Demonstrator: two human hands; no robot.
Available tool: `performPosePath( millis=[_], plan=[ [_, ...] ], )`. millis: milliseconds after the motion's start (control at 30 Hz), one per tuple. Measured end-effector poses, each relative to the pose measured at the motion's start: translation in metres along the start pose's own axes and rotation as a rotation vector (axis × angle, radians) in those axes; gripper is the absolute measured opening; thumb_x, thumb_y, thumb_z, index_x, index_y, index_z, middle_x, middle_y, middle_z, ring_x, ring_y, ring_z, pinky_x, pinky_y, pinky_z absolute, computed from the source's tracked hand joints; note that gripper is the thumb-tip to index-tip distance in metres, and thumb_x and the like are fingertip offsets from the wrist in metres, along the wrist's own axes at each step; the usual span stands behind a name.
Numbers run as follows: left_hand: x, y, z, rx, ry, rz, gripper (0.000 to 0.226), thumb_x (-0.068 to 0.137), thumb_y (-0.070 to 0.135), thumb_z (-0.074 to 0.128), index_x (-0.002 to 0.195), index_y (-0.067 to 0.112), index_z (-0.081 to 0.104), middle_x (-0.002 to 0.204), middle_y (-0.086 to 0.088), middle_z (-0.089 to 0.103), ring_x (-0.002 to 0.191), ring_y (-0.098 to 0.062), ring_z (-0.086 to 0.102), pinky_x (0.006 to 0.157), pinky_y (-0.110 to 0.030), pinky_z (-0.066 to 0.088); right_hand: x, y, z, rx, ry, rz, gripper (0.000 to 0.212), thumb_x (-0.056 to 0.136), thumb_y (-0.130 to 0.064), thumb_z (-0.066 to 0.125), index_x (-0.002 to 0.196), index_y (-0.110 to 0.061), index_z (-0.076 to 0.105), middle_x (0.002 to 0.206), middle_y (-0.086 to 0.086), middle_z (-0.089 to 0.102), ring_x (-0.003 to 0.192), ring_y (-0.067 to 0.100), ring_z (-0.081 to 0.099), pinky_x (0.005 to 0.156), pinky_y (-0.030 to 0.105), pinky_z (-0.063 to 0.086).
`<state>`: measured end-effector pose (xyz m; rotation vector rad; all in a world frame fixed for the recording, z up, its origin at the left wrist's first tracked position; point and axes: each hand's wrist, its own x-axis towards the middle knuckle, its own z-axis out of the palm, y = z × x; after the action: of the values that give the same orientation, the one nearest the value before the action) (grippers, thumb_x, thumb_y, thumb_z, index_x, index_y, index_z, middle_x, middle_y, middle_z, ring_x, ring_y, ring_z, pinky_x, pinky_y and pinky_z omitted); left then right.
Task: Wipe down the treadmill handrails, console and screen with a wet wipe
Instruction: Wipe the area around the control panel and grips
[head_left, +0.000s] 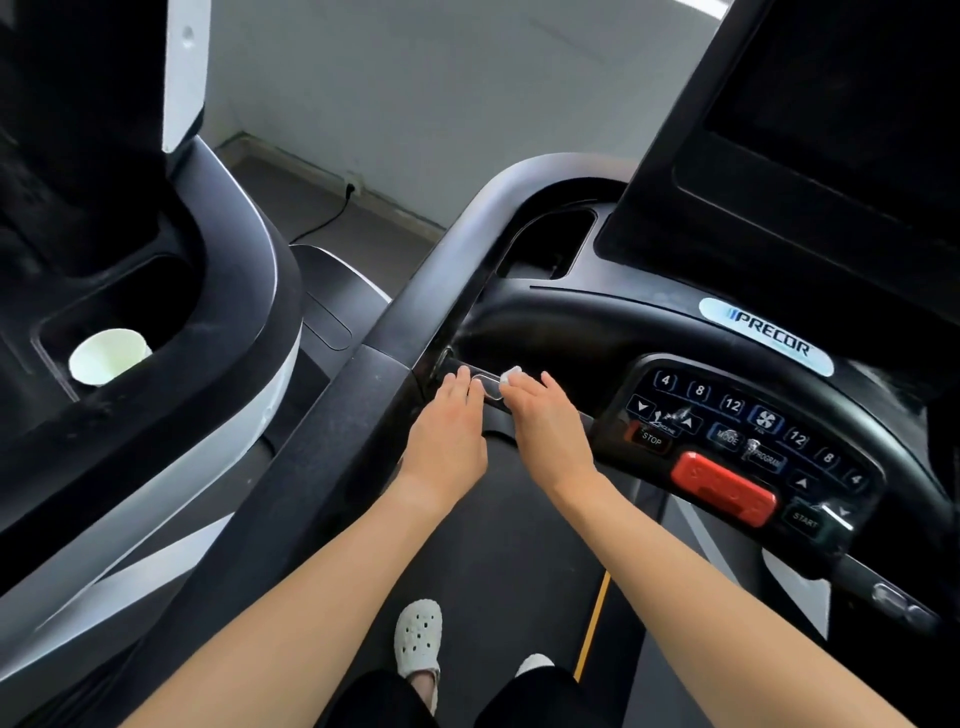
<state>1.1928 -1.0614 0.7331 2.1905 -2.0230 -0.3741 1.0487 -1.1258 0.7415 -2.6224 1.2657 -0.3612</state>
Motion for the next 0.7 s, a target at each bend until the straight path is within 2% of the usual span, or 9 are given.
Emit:
performPosePath(
  millis=[67, 133, 267, 367, 433, 500, 533, 600, 700],
  plan=[
    [-0.002, 0.002, -0.001, -0.064, 0.006, -0.029, 0.073, 0.102, 0.024, 0.052, 0.163, 0.007, 0.016, 0.171, -0.014, 0.011, 0.158, -0.024, 0.015, 0.125, -0.032, 0.026, -0.008, 0.012, -0.007, -0.031, -0.014, -0.056, 0.045, 0.08, 0.015, 0.064, 0.113, -0.015, 0.068, 0.117, -0.006, 0.063, 0.11, 0.014, 0.062, 0.122, 0.045, 0.033],
    [-0.005, 0.006, -0.002, -0.074, 0.016, -0.04, 0.074, 0.101, 0.024, 0.052, 0.163, 0.006, 0.014, 0.171, -0.014, 0.009, 0.159, -0.026, 0.011, 0.126, -0.032, 0.025, -0.021, 0.029, -0.017, -0.084, -0.009, -0.074, 0.052, 0.075, 0.017, 0.067, 0.115, -0.015, 0.07, 0.119, -0.006, 0.065, 0.114, 0.015, 0.062, 0.122, 0.045, 0.033],
    [-0.008, 0.008, 0.0, 0.013, 0.014, -0.003, 0.08, 0.1, 0.027, 0.051, 0.162, 0.002, 0.008, 0.171, -0.019, 0.004, 0.159, -0.03, 0.006, 0.128, -0.033, 0.018, -0.042, 0.035, -0.021, -0.232, 0.051, 0.004, 0.04, 0.078, 0.008, 0.071, 0.11, -0.015, 0.074, 0.122, 0.0, 0.072, 0.117, 0.026, 0.066, 0.115, 0.051, 0.038],
    [-0.007, 0.0, 0.004, 0.033, -0.014, 0.017, 0.084, 0.099, 0.028, 0.052, 0.163, 0.003, 0.004, 0.172, -0.017, 0.001, 0.16, -0.028, 0.005, 0.127, -0.033, 0.02, -0.025, 0.01, -0.013, -0.175, 0.112, 0.017, 0.027, 0.087, 0.001, 0.057, 0.102, -0.016, 0.07, 0.113, -0.002, 0.067, 0.101, 0.024, 0.063, 0.099, 0.037, 0.043],
    [-0.01, -0.002, 0.004, 0.032, -0.019, 0.027, 0.083, 0.099, 0.026, 0.052, 0.163, 0.004, 0.004, 0.172, -0.016, 0.001, 0.16, -0.026, 0.004, 0.127, -0.034, 0.021, -0.013, -0.008, -0.006, -0.062, 0.143, -0.014, 0.021, 0.091, 0.002, 0.054, 0.097, -0.011, 0.069, 0.103, 0.0, 0.063, 0.086, 0.013, 0.049, 0.086, 0.026, 0.042],
    [-0.011, -0.003, 0.003, -0.012, -0.02, 0.024, 0.082, 0.098, 0.021, 0.054, 0.164, 0.005, 0.008, 0.172, -0.016, 0.004, 0.16, -0.026, 0.007, 0.126, -0.034, 0.026, -0.012, -0.011, -0.002, -0.006, 0.141, -0.048, 0.018, 0.088, 0.008, 0.064, 0.097, -0.005, 0.072, 0.1, 0.002, 0.068, 0.087, 0.005, 0.037, 0.09, 0.012, 0.037],
    [-0.011, -0.003, 0.002, -0.025, -0.017, 0.028, 0.081, 0.097, 0.019, 0.055, 0.163, 0.004, 0.01, 0.171, -0.016, 0.007, 0.159, -0.026, 0.009, 0.124, -0.035, 0.029, -0.016, -0.007, -0.003, -0.01, 0.128, -0.072, 0.022, 0.084, 0.009, 0.071, 0.1, -0.005, 0.074, 0.105, 0.002, 0.07, 0.091, 0.008, 0.041, 0.092, 0.011, 0.037],
    [-0.009, -0.001, 0.001, 0.008, -0.037, 0.027, 0.082, 0.097, 0.022, 0.055, 0.163, 0.003, 0.01, 0.171, -0.018, 0.007, 0.159, -0.029, 0.009, 0.124, -0.036, 0.029, -0.03, 0.009, -0.008, -0.097, 0.101, -0.138, 0.034, 0.076, 0.009, 0.08, 0.106, -0.006, 0.075, 0.113, -0.002, 0.072, 0.094, 0.021, 0.055, 0.088, 0.023, 0.046],
    [-0.006, 0.005, 0.003, 0.121, -0.081, 0.018, 0.087, 0.1, 0.033, 0.053, 0.162, -0.001, 0.003, 0.17, -0.024, 0.003, 0.159, -0.035, 0.006, 0.125, -0.039, 0.026, -0.056, 0.038, -0.02, -0.136, 0.099, -0.159, 0.046, 0.074, 0.009, 0.081, 0.117, -0.006, 0.072, 0.122, -0.004, 0.069, 0.099, 0.024, 0.056, 0.091, 0.03, 0.044]
  ],
)
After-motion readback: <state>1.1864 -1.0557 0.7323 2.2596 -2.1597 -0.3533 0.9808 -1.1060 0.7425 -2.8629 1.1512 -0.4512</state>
